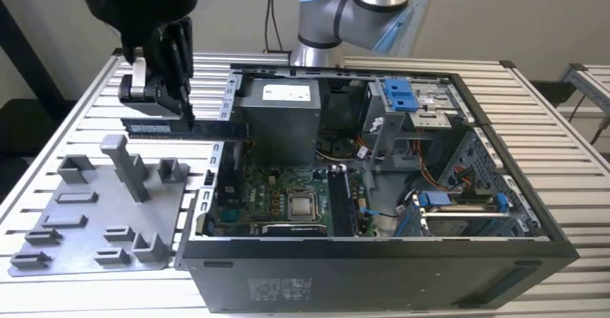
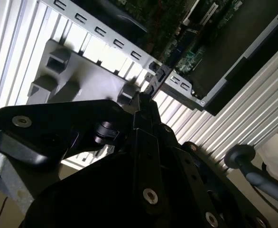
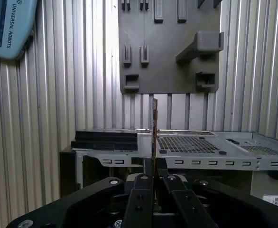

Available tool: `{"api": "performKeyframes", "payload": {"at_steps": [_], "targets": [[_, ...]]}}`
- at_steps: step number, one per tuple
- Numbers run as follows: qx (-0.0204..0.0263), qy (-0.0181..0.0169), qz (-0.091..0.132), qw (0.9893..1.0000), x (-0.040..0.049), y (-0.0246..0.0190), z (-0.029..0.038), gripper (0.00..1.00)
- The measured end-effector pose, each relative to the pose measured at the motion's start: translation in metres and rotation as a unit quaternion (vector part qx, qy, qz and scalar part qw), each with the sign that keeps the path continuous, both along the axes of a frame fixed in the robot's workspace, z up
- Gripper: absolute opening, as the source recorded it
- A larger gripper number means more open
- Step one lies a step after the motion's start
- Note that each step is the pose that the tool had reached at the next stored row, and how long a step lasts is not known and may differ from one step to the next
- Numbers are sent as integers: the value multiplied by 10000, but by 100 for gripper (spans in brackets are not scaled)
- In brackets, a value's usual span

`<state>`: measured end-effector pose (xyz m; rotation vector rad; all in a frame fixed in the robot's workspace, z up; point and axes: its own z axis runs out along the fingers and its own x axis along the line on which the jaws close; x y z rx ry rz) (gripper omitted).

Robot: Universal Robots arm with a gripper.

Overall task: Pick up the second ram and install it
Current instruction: 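Pick up the second ram and move it above second insertion slot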

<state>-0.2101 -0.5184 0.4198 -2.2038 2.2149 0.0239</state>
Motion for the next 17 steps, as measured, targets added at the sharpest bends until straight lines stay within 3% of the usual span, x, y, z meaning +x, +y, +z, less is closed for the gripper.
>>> {"api": "performKeyframes", "payload": {"at_steps": [17], "targets": [[0, 6, 0, 10000, 576, 0, 0, 14]]}}
